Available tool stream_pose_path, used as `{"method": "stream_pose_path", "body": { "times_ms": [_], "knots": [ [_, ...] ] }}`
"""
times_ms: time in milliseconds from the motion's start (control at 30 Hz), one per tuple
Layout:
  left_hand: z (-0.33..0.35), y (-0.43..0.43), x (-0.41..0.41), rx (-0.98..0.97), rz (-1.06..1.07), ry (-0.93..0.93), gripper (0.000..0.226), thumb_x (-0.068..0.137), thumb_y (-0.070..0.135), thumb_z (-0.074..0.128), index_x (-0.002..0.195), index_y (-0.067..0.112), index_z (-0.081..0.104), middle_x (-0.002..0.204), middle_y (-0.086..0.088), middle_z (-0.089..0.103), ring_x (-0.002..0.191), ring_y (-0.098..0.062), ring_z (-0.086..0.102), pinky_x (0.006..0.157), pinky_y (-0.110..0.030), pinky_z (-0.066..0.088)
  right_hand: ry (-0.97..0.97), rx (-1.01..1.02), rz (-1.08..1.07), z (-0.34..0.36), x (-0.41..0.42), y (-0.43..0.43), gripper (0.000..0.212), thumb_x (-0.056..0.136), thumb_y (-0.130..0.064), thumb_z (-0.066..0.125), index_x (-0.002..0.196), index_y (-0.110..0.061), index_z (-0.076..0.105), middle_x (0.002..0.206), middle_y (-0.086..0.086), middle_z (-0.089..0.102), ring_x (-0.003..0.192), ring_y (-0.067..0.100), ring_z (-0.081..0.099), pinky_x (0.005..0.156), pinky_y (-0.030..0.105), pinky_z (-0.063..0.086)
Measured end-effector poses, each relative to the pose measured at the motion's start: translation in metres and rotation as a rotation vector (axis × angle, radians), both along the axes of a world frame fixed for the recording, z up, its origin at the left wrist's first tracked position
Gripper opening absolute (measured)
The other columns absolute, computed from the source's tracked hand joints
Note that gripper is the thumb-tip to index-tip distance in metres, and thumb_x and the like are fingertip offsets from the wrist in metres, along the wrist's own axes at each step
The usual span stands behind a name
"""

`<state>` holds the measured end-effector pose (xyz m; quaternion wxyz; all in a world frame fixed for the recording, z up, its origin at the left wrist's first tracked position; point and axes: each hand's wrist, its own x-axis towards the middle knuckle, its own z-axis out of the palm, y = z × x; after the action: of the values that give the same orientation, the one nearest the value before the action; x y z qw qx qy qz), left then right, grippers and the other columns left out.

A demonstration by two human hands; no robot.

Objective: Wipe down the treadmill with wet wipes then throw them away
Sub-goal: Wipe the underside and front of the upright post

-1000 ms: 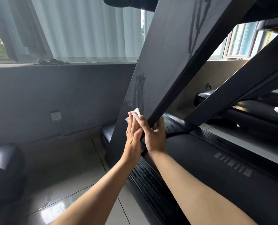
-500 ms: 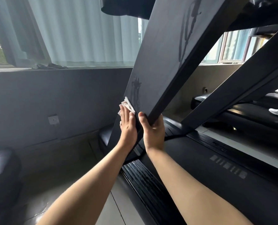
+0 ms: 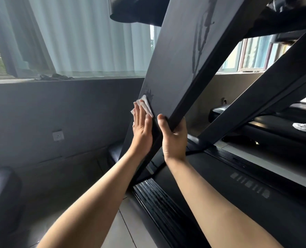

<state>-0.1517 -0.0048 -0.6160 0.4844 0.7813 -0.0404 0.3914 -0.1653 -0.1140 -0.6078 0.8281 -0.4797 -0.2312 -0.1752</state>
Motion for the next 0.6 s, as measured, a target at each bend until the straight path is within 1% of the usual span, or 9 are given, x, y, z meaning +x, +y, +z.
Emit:
{"method": "stream_pose_path", "body": {
  "times_ms": [67, 133, 200, 267, 367, 433, 500, 533, 600],
  "knots": [
    [0.01, 0.009, 0.008, -0.069, -0.006, 0.034, 0.069, 0.101, 0.052, 0.018, 0.161, 0.027, -0.004, 0.168, 0.01, -0.013, 0.141, 0.008, -0.019, 0.125, -0.036, -0.012, 0.002, -0.002, -0.004, 0.0, -0.002, -0.001, 0.031, 0.09, -0.014, 0.075, 0.117, -0.008, 0.063, 0.105, -0.001, 0.075, 0.1, 0.009, 0.07, 0.087, 0.022, 0.05],
    [0.015, 0.008, 0.008, -0.132, -0.02, 0.051, 0.068, 0.102, 0.051, 0.018, 0.161, 0.026, -0.004, 0.168, 0.01, -0.012, 0.14, 0.008, -0.018, 0.126, -0.043, -0.012, 0.01, 0.001, -0.005, 0.001, -0.004, -0.001, 0.03, 0.09, -0.013, 0.075, 0.117, -0.006, 0.063, 0.104, -0.001, 0.075, 0.099, 0.007, 0.07, 0.086, 0.02, 0.05],
    [0.015, 0.0, 0.001, -0.144, -0.001, 0.078, 0.065, 0.104, 0.05, 0.019, 0.161, 0.028, -0.004, 0.168, 0.01, -0.012, 0.139, 0.009, -0.015, 0.125, -0.045, -0.012, 0.01, 0.005, 0.007, 0.002, -0.006, -0.002, 0.03, 0.09, -0.014, 0.076, 0.116, -0.007, 0.064, 0.105, 0.0, 0.075, 0.1, 0.009, 0.07, 0.087, 0.021, 0.051],
    [0.006, -0.012, -0.01, -0.052, 0.028, 0.065, 0.061, 0.106, 0.049, 0.017, 0.16, 0.032, -0.006, 0.168, 0.012, -0.014, 0.143, 0.009, -0.016, 0.124, -0.044, -0.012, 0.015, -0.005, 0.007, 0.002, -0.005, -0.002, 0.03, 0.088, -0.016, 0.077, 0.115, -0.01, 0.065, 0.106, 0.002, 0.075, 0.102, 0.013, 0.071, 0.089, 0.026, 0.052],
    [-0.014, -0.028, -0.028, 0.166, -0.003, -0.042, 0.058, 0.103, 0.053, 0.013, 0.155, 0.044, -0.011, 0.166, 0.014, -0.02, 0.15, 0.001, -0.021, 0.122, -0.035, -0.015, 0.032, -0.006, 0.039, 0.002, -0.005, -0.002, 0.03, 0.087, -0.013, 0.077, 0.114, -0.008, 0.065, 0.106, 0.008, 0.075, 0.102, 0.021, 0.072, 0.092, 0.035, 0.055],
    [-0.024, -0.036, -0.032, 0.278, 0.013, -0.087, 0.058, 0.107, 0.043, 0.019, 0.15, 0.056, -0.017, 0.163, 0.019, -0.025, 0.151, -0.003, -0.021, 0.123, -0.033, -0.015, 0.044, 0.017, 0.065, 0.002, -0.005, -0.003, 0.032, 0.084, -0.015, 0.079, 0.112, -0.005, 0.065, 0.105, 0.012, 0.075, 0.101, 0.026, 0.072, 0.09, 0.039, 0.056],
    [-0.026, -0.04, -0.034, 0.296, 0.032, -0.105, 0.066, 0.108, 0.035, 0.025, 0.145, 0.065, -0.02, 0.161, 0.025, -0.026, 0.151, -0.003, -0.021, 0.124, -0.032, -0.014, 0.052, 0.031, 0.084, 0.002, -0.006, -0.004, 0.036, 0.08, -0.019, 0.079, 0.11, -0.004, 0.066, 0.104, 0.014, 0.075, 0.101, 0.029, 0.072, 0.09, 0.04, 0.057],
    [-0.026, -0.04, -0.035, 0.291, 0.026, -0.105, 0.064, 0.108, 0.036, 0.024, 0.145, 0.065, -0.02, 0.16, 0.026, -0.026, 0.151, -0.003, -0.021, 0.124, -0.032, -0.014, 0.045, 0.028, 0.084, 0.002, -0.006, -0.004, 0.037, 0.08, -0.02, 0.078, 0.111, -0.003, 0.066, 0.104, 0.014, 0.075, 0.101, 0.028, 0.072, 0.089, 0.038, 0.057],
    [-0.02, -0.035, -0.034, 0.284, -0.003, -0.101, 0.057, 0.105, 0.045, 0.02, 0.149, 0.059, -0.015, 0.161, 0.026, -0.026, 0.151, -0.003, -0.022, 0.124, -0.036, -0.015, 0.019, 0.004, 0.071, 0.002, -0.006, -0.007, 0.039, 0.081, -0.022, 0.077, 0.113, -0.004, 0.066, 0.106, 0.012, 0.075, 0.103, 0.025, 0.072, 0.089, 0.034, 0.055]
  ]
}}
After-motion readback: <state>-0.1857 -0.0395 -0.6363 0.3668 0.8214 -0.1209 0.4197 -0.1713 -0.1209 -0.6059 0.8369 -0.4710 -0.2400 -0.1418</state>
